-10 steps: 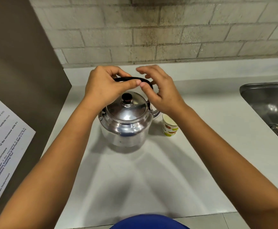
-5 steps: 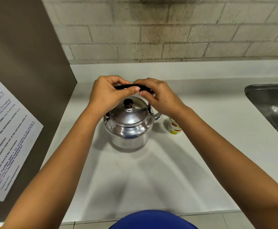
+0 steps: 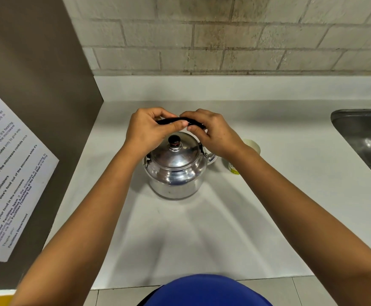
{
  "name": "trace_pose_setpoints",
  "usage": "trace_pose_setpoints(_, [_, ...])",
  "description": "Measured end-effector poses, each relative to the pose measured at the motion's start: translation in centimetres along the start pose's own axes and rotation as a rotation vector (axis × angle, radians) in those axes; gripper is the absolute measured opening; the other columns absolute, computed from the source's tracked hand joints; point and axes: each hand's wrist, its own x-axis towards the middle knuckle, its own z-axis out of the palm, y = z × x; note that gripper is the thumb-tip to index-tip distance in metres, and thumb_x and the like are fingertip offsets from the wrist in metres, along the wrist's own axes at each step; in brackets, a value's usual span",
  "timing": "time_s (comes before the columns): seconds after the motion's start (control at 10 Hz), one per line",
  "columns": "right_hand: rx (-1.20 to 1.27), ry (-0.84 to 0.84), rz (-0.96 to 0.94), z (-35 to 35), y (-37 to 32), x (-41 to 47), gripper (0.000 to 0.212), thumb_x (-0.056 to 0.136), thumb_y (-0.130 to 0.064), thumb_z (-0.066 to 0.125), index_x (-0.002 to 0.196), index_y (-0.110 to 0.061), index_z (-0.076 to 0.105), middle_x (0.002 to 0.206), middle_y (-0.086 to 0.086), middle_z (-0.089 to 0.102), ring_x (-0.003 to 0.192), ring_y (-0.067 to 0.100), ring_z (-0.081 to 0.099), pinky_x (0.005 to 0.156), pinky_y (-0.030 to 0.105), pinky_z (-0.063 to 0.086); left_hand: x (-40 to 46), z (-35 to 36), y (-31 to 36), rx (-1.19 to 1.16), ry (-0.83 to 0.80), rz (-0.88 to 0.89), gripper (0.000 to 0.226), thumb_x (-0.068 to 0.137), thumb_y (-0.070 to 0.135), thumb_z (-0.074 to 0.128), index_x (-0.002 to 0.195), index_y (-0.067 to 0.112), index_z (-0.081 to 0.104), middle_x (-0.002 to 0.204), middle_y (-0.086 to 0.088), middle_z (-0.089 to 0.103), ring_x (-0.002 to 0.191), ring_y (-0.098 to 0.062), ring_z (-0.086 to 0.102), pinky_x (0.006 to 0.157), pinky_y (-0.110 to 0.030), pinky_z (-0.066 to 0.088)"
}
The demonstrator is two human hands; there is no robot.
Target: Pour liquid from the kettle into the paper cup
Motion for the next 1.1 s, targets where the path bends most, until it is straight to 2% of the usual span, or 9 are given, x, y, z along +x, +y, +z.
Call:
trace_pose_setpoints(0.3, [-0.008,0.006,0.018,0.6,0.5,-0.6,0.029,0.09,-0.014,0.051,0.117,-0.015,0.058,0.1,0.01,0.063,0.084,0.014,0.055,0.077,0.028,0.046,-0.2,0.4,-0.8,0.03,-0.014,-0.007,0.033,0.047,0.054,0.081,0.07,0.032,0.071,0.078,0.005,0.074,0.077,-0.014,0.07,0.081,-0.04,0.057])
trace_pose_setpoints(0.6, [0.01,0.052,0.024,1.7,1.4,-1.0,0.028,0.089,-0.014,0.052,0.117,-0.014,0.058,0.094,-0.003,0.055,0.078,0.007,0.05,0.072,0.006,0.037,-0.2,0.7,-2.0,0.082,0.008,0.015,0.034,0.052,0.057,0.077,0.074,0.032,0.071,0.078,0.007,0.073,0.076,-0.01,0.069,0.074,-0.032,0.056])
trace_pose_setpoints(0.7, [0.021,0.068,0.038,2.0,1.5,-1.0,0.029,0.089,-0.014,0.052,0.118,-0.012,0.057,0.095,-0.001,0.056,0.078,0.008,0.05,0.072,0.005,0.036,-0.1,0.7,-2.0,0.133,0.012,0.044,0.031,0.055,0.058,0.074,0.072,0.033,0.071,0.073,0.01,0.072,0.07,-0.005,0.066,0.066,-0.025,0.052])
trace_pose_setpoints(0.8, [-0.011,0.092,0.075,2.1,1.4,-1.0,0.033,0.088,-0.018,0.054,0.12,-0.012,0.055,0.101,0.007,0.062,0.089,0.018,0.054,0.079,0.018,0.038,0.0,0.3,-2.1,0.163,-0.029,0.069,0.022,0.063,0.054,0.072,0.071,0.034,0.07,0.07,0.013,0.07,0.066,-0.002,0.064,0.064,-0.02,0.049])
trace_pose_setpoints(0.9, [-0.054,0.096,0.091,2.2,1.1,-1.2,0.038,0.087,-0.023,0.054,0.122,-0.012,0.054,0.111,0.011,0.062,0.102,0.024,0.053,0.087,0.024,0.038,0.0,-0.1,-2.1,0.142,-0.067,0.092,0.012,0.071,0.048,0.069,0.074,0.037,0.069,0.072,0.017,0.067,0.066,0.003,0.062,0.066,-0.016,0.048])
trace_pose_setpoints(1.0, [-0.053,0.159,0.106,1.6,0.8,-1.3,0.039,0.088,-0.03,0.047,0.123,-0.013,0.054,0.122,0.011,0.059,0.114,0.024,0.049,0.095,0.025,0.035,0.4,-0.2,-1.3,0.14,0.006,0.182,0.019,0.084,0.037,0.06,0.092,0.025,0.071,0.08,0.012,0.068,0.073,-0.001,0.059,0.067,-0.013,0.045])
trace_pose_setpoints(1.1, [-0.071,0.266,0.143,0.8,0.3,-0.9,0.038,0.091,-0.03,0.045,0.124,-0.014,0.054,0.126,0.011,0.057,0.119,0.025,0.047,0.097,0.025,0.032,0.7,0.1,-0.2,0.151,0.028,0.249,0.023,0.087,0.03,0.056,0.101,0.019,0.07,0.093,0.007,0.067,0.083,-0.007,0.059,0.069,-0.006,0.042])
